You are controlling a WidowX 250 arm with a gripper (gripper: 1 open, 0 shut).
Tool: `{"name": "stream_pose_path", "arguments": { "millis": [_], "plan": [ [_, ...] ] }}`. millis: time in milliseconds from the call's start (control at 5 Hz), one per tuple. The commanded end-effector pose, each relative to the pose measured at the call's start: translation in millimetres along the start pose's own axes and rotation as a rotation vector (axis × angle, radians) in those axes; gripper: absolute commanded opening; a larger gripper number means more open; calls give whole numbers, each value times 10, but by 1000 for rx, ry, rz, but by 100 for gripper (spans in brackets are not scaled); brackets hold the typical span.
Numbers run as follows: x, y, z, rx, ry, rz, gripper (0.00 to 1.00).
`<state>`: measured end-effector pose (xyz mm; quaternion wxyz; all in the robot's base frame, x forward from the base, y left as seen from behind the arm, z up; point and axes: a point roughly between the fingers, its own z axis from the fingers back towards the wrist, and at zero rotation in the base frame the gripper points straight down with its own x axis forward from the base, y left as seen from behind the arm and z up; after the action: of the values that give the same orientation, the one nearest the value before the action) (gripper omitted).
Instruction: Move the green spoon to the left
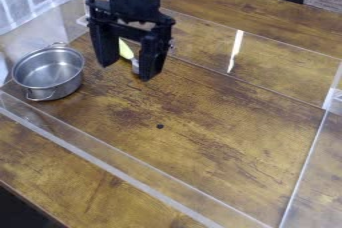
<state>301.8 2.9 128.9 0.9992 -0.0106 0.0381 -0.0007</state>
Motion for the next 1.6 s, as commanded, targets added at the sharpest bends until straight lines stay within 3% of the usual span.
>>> {"name": "stream_pose_path", "arguments": {
  "millis": [0, 1000, 1400],
  "plan": [
    [39, 78, 240, -4, -73, 23, 100],
    [-53, -30, 215, -32, -48, -5, 100],
    [-87, -84, 234, -37, -52, -23, 100]
  ]
}}
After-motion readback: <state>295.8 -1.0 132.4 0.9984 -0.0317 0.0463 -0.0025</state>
